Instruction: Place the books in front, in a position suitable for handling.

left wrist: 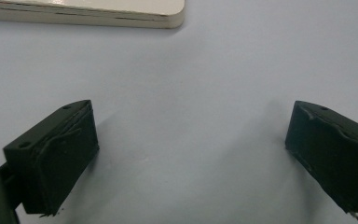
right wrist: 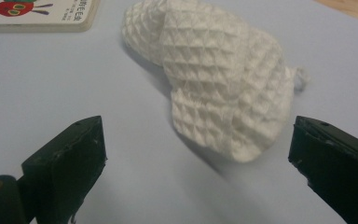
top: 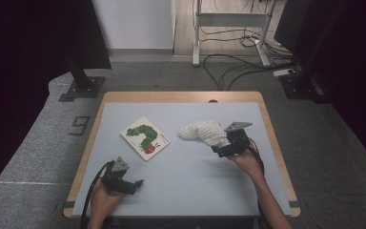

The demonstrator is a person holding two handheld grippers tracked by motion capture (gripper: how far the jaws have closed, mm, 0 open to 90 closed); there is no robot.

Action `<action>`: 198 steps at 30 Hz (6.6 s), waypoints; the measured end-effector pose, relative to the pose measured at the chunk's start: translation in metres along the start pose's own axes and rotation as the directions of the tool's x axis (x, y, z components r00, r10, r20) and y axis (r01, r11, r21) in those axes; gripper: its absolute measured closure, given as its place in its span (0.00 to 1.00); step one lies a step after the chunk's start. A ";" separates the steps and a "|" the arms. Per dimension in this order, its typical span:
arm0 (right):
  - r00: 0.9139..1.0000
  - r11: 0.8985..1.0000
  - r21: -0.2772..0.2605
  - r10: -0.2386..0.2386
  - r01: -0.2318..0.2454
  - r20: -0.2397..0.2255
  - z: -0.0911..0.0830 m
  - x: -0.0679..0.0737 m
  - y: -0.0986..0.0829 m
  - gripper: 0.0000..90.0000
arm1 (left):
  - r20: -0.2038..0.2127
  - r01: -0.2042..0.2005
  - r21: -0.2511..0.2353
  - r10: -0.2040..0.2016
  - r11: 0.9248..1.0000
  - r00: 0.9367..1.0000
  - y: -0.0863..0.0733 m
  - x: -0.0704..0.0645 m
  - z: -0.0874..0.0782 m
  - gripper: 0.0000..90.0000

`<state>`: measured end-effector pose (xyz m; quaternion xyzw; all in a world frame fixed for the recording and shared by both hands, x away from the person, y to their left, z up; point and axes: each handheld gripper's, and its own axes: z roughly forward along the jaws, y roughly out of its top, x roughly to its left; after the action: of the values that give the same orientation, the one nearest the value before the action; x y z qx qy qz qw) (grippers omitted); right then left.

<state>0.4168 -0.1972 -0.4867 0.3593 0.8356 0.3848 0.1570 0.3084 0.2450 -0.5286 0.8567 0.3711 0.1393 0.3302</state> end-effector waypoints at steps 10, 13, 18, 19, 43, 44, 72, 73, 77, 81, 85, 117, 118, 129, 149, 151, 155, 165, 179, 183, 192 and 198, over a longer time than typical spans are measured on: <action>1.000 1.000 0.008 -0.012 0.012 -0.005 0.017 -0.002 0.017 0.04 | 0.000 0.000 0.000 0.000 1.000 1.000 0.000 0.000 0.000 0.02; 1.000 1.000 0.010 -0.019 0.019 -0.003 0.024 -0.003 0.022 0.04 | 0.000 0.000 0.000 0.000 1.000 1.000 0.000 0.000 0.000 0.02; 1.000 1.000 0.011 -0.013 0.013 -0.004 0.034 -0.005 0.028 0.04 | 0.000 -0.001 0.000 0.001 1.000 1.000 0.000 0.000 0.000 0.02; 1.000 1.000 0.011 -0.015 0.015 -0.003 0.036 -0.006 0.029 0.04 | 0.000 -0.001 0.000 0.001 1.000 1.000 0.000 0.000 0.000 0.02; 1.000 0.998 0.057 -0.002 0.003 -0.025 0.089 -0.018 0.045 0.13 | 0.000 -0.003 0.001 0.003 1.000 1.000 0.000 0.000 0.000 0.02; 0.999 0.998 0.058 0.001 0.001 -0.033 0.091 -0.018 0.045 0.15 | 0.000 -0.003 0.001 0.003 1.000 1.000 0.000 0.000 0.000 0.02; 0.999 0.999 0.035 0.025 -0.024 -0.033 0.067 -0.016 0.053 0.72 | 0.000 -0.002 0.000 0.002 1.000 1.000 0.000 0.000 0.000 0.02; 0.999 0.999 0.034 0.025 -0.023 -0.032 0.065 -0.015 0.054 0.72 | 0.000 -0.002 0.000 0.002 1.000 1.000 0.000 0.000 0.000 0.02; 0.999 0.999 0.031 0.011 -0.010 -0.034 0.057 -0.011 0.059 0.72 | 0.000 -0.002 0.000 0.002 1.000 1.000 0.000 0.000 0.000 0.02; 0.999 1.000 0.025 0.011 -0.010 -0.043 0.051 -0.008 0.059 0.71 | -0.001 -0.002 0.000 0.002 1.000 1.000 0.000 0.000 0.000 0.02; 0.999 1.000 0.016 0.005 -0.004 -0.051 0.044 -0.005 0.058 0.71 | 0.000 -0.002 0.000 0.002 1.000 1.000 0.000 0.000 0.000 0.02; 0.999 1.000 -0.013 -0.007 0.006 -0.038 -0.026 0.001 0.016 0.70 | -0.003 -0.001 -0.001 0.001 1.000 1.000 0.000 0.000 0.000 0.02; 0.999 1.000 -0.014 -0.006 0.006 -0.035 -0.029 0.001 0.014 0.70 | -0.003 -0.001 -0.001 0.001 1.000 1.000 0.000 0.000 0.000 0.02; 1.000 1.000 -0.016 -0.003 0.003 0.006 -0.055 -0.002 -0.007 0.70 | -0.001 0.000 -0.001 0.000 1.000 1.000 0.000 0.000 0.000 0.02; 0.995 0.998 -0.033 0.057 -0.055 0.079 -0.101 -0.012 -0.050 0.69 | -0.001 0.000 -0.001 0.000 1.000 1.000 0.000 0.000 0.000 0.02; 0.994 0.998 -0.031 0.059 -0.056 0.088 -0.104 -0.012 -0.054 0.69 | -0.001 0.000 -0.001 0.000 1.000 1.000 0.000 0.000 0.000 0.02; 0.993 0.997 -0.033 0.069 -0.066 0.100 -0.110 -0.013 -0.064 0.69 | -0.001 0.000 -0.001 0.000 1.000 1.000 0.000 0.000 0.000 0.02; 0.990 0.996 -0.041 0.084 -0.079 0.115 -0.109 -0.014 -0.076 0.67 | -0.001 0.000 -0.001 0.000 1.000 1.000 0.000 0.000 0.000 0.02; 0.991 0.998 0.016 0.052 -0.054 0.125 -0.076 -0.006 -0.103 0.63 | -0.007 0.007 0.002 -0.006 1.000 1.000 0.000 0.000 0.000 0.01; 0.991 0.998 0.017 0.058 -0.061 0.121 -0.073 -0.007 -0.109 0.60 | -0.013 0.010 0.006 -0.010 1.000 1.000 0.000 0.000 0.001 0.00; 0.995 0.998 0.026 0.052 -0.054 0.086 -0.073 -0.005 -0.108 0.24 | -0.013 0.009 0.009 -0.009 1.000 1.000 0.001 0.000 0.000 0.00; 0.991 0.998 -0.013 0.055 -0.054 0.122 -0.084 -0.005 -0.102 0.04 | -0.013 0.011 0.011 -0.011 1.000 1.000 0.001 0.000 0.001 0.00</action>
<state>0.3256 -0.2906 -0.5089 0.4043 0.8124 0.3702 0.1990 0.3093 0.2443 -0.5284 0.8557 0.3785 0.1408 0.3236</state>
